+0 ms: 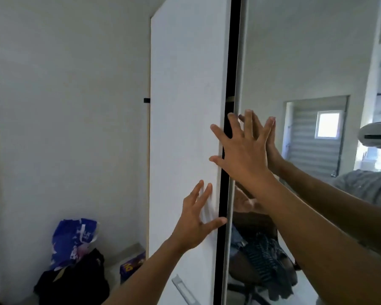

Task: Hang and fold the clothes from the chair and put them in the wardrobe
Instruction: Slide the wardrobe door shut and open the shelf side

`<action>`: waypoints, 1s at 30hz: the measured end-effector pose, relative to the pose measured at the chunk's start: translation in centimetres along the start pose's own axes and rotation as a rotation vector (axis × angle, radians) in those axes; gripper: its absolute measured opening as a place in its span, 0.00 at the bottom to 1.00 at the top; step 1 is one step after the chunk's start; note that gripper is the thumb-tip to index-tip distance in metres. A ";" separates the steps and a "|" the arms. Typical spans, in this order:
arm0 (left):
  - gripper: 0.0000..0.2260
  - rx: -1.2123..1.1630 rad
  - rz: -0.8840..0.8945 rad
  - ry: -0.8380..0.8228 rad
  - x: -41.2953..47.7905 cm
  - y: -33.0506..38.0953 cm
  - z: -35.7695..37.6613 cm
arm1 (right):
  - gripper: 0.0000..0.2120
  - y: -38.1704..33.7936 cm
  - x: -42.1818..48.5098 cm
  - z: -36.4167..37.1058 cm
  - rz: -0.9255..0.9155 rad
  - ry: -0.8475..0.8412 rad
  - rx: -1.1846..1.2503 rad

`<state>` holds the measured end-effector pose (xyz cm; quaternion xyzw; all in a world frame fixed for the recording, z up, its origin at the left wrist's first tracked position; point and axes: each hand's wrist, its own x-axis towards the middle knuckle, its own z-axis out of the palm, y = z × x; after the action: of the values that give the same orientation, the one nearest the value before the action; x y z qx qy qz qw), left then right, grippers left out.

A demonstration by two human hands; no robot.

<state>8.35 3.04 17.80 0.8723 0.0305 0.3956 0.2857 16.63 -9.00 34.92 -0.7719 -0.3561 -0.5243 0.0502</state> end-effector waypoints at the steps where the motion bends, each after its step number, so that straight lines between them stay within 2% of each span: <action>1: 0.40 -0.012 -0.004 -0.013 0.5 0.0 0.7 | 0.42 0.6 0.1 0.9 0.001 -0.004 -0.041; 3: 0.41 -0.033 -0.018 -0.019 1.8 0.0 2.1 | 0.43 1.9 0.4 2.8 -0.001 -0.011 -0.095; 6: 0.43 -0.027 -0.044 -0.004 3.2 -0.4 3.4 | 0.37 2.4 0.7 4.3 0.016 0.049 -0.027; 11: 0.45 0.026 -0.079 -0.065 3.0 -0.3 3.1 | 0.36 1.9 0.3 3.7 0.027 0.094 -0.010; 17: 0.50 0.160 -0.146 -0.206 2.6 1.8 0.5 | 0.34 1.9 0.1 2.0 0.010 0.001 -0.008; 19: 0.48 0.172 -0.150 -0.230 2.3 2.5 -0.4 | 0.31 2.0 -0.8 0.9 -0.050 -0.030 0.007; 25: 0.45 0.228 -0.077 -0.248 -0.3 5.6 -1.8 | 0.26 3.7 -8.8 -2.3 -0.071 -0.148 0.376; 30: 0.46 0.229 0.005 -0.322 -3.0 9.2 -1.4 | 0.21 7.0 -16.1 -7.0 0.104 -0.151 0.625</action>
<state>3.71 -4.77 21.35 0.9512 0.0272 0.2456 0.1849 12.22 -25.36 26.49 -0.7731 -0.4625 -0.3277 0.2848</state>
